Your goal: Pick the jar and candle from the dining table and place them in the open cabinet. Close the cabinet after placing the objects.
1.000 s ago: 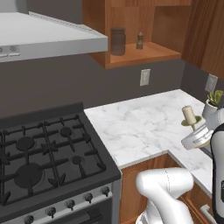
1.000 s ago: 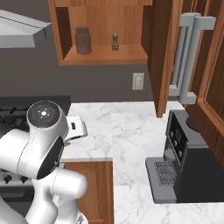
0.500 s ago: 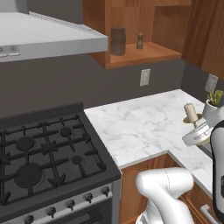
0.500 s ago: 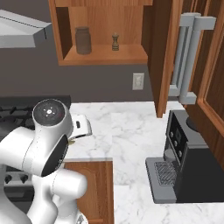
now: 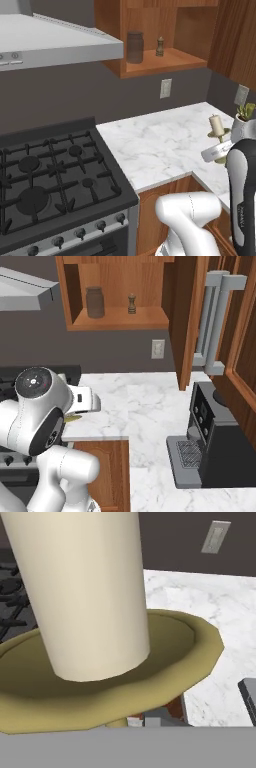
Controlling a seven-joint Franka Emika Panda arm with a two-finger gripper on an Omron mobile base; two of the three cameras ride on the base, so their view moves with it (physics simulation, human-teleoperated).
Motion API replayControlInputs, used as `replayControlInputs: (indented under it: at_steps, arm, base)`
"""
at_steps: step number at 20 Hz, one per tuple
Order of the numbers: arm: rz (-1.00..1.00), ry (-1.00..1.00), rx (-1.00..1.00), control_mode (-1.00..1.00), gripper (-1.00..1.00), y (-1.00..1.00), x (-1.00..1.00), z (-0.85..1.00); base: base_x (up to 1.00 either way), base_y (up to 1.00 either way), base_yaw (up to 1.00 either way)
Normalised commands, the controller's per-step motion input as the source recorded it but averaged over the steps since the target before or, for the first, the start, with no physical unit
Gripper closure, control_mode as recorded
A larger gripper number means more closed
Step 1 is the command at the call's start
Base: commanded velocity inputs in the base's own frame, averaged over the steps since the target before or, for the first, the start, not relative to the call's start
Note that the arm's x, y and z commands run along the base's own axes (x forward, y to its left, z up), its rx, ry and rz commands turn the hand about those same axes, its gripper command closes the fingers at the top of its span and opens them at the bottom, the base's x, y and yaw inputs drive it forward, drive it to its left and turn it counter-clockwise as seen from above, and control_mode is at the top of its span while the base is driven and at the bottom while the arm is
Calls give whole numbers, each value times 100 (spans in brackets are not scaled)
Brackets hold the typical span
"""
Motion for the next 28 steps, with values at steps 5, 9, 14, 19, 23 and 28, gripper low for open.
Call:
replayControlInputs:
  at_steps: [5, 9, 14, 19, 23, 28]
  arm:
    - [-9, -10, 0, -100, 100, -2, 0, 8]
    - [-5, -12, 0, -100, 100, -11, 0, 5]
    - [-1, -13, 0, -100, 100, -3, 0, 0]
    - [-1, -9, -1, -100, 100, 0, 0, 8]
    - [-4, -11, -2, -100, 100, 0, 0, 10]
    - [-5, -11, -2, -100, 100, 0, 0, 10]
  base:
    - [0, 0, 0]
    - [0, 0, 0]
    - [0, 0, 0]
    - [0, 0, 0]
    - [0, 0, 0]
    - [0, 0, 0]
